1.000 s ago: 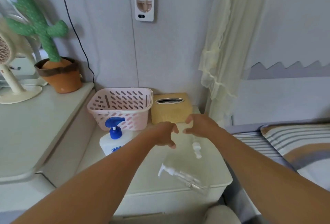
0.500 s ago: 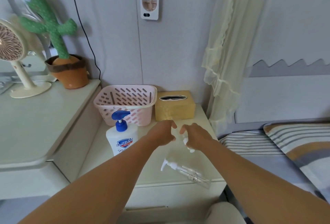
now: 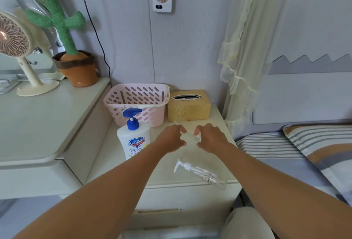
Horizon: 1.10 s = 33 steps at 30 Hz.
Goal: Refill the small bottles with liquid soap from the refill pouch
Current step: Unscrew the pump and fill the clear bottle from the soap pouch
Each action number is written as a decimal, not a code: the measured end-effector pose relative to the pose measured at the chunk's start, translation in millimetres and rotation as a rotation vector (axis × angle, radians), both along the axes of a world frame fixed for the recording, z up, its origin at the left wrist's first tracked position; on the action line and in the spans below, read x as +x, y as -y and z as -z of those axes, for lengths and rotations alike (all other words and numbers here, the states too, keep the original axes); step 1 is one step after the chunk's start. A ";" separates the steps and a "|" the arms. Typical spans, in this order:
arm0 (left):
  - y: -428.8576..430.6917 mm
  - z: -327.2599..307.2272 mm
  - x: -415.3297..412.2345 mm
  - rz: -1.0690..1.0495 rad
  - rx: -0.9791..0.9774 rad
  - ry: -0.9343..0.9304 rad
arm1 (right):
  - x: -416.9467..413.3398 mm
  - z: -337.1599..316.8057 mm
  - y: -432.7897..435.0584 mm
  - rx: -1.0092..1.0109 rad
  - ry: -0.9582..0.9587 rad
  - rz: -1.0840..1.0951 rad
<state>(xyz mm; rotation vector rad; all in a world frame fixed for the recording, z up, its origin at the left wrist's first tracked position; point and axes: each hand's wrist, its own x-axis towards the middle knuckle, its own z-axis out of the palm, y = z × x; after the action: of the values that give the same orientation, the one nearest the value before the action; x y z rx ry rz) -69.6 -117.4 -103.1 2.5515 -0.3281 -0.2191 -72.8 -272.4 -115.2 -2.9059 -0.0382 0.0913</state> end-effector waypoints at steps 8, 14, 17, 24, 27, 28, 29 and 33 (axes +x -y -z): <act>-3.7 11.4 -20.9 -0.056 0.011 0.042 | -31.6 -19.8 -12.4 0.087 0.030 -0.017; -14.0 21.0 -38.1 -0.101 0.010 0.055 | -61.0 -11.7 -19.1 -0.120 -0.204 -0.129; -18.5 26.7 -46.0 -0.121 -0.011 0.066 | -59.1 -9.4 -26.7 -0.093 -0.125 -0.125; -27.3 35.3 -61.2 -0.205 -0.091 0.117 | -50.1 3.6 -38.7 -0.114 0.102 -0.152; -28.1 37.1 -66.5 -0.220 -0.134 0.169 | -59.4 5.1 -41.0 0.002 0.200 -0.138; -28.7 35.2 -68.0 -0.226 -0.157 0.192 | -63.0 2.9 -41.9 0.043 0.224 -0.136; -28.6 33.8 -70.6 -0.224 -0.177 0.207 | -67.5 1.0 -42.0 0.068 0.236 -0.139; -28.2 40.9 -97.0 -0.158 -0.273 0.107 | -99.9 7.4 -36.6 0.153 0.148 -0.111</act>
<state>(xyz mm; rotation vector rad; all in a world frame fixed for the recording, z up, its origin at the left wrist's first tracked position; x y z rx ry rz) -166.6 -89.1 -144.0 2.3085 -0.1805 0.0216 -172.7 -235.7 -122.6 -2.7508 -0.2214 -0.1036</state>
